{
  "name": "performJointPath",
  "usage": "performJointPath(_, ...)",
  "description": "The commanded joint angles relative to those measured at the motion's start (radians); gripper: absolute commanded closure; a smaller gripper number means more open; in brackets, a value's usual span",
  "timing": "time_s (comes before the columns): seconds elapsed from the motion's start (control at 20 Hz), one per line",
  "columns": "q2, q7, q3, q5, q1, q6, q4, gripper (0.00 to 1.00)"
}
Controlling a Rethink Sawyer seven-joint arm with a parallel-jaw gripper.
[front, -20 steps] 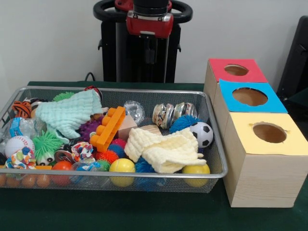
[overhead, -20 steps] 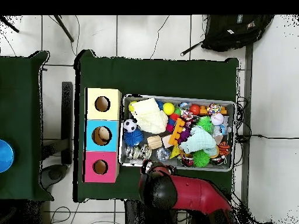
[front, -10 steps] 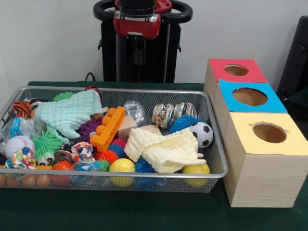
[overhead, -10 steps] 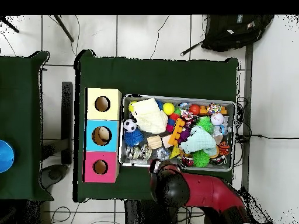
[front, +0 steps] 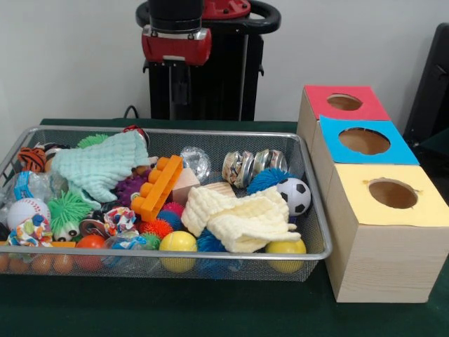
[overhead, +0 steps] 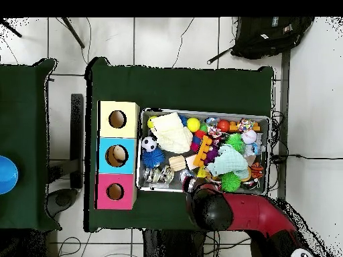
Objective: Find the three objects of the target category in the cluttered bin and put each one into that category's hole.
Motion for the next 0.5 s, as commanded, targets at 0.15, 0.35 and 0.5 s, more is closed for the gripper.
performJointPath(0.15, 0.087, -0.245, 0.142, -0.11, -0.083, 0.136, -0.154, 1.0)
performJointPath(0.35, 0.101, -0.266, 0.177, -0.133, -0.125, 0.168, -0.177, 1.0)
performJointPath(0.5, 0.109, -0.274, 0.199, -0.147, -0.15, 0.185, -0.191, 1.0)
